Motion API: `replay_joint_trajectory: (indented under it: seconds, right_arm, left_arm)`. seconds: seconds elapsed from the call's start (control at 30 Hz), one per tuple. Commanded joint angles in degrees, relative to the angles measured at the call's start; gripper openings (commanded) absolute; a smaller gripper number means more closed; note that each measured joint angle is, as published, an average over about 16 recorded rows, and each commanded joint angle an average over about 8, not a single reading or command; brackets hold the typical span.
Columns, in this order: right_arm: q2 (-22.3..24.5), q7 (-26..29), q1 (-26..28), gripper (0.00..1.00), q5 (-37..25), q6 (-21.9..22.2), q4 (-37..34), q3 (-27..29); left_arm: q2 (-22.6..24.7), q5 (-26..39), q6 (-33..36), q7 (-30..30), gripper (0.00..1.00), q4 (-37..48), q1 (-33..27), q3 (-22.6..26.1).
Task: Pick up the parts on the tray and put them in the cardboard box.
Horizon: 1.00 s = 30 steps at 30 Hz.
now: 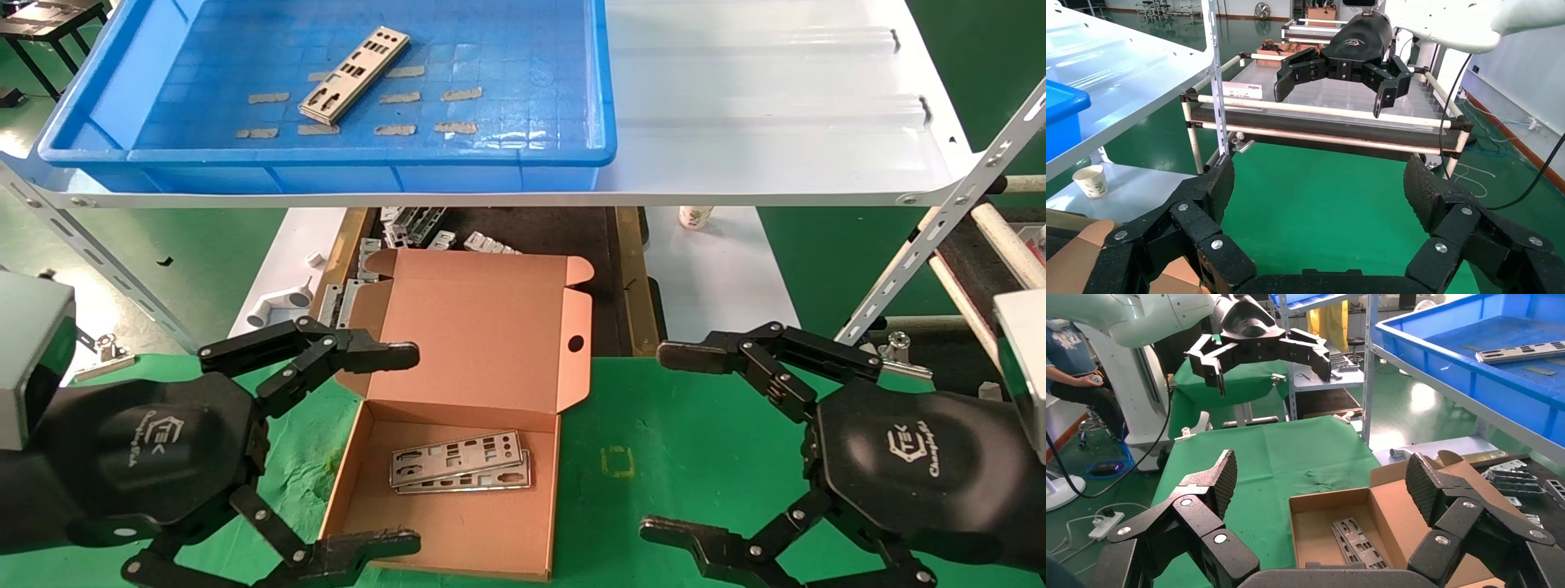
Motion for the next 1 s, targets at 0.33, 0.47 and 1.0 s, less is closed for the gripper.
replay_joint_trajectory:
  seconds: [0.33, 0.47, 1.0]
  right_arm:
    - [0.00, 0.00, 0.00, 1.00, 0.00, 0.00, 0.00, 0.00]
    - [0.00, 0.00, 0.00, 1.00, 0.00, 0.00, 0.00, 0.00]
    - [0.00, 0.00, 0.00, 1.00, 0.00, 0.00, 0.00, 0.00]
  left_arm:
    - [0.19, 0.29, -0.11, 0.18, 1.00, 0.34, -0.22, 0.29]
    - [0.21, 0.33, -0.12, 0.20, 1.00, 0.40, -0.26, 0.34]
    - [0.26, 0.41, -0.18, 0.26, 1.00, 0.49, -0.32, 0.43]
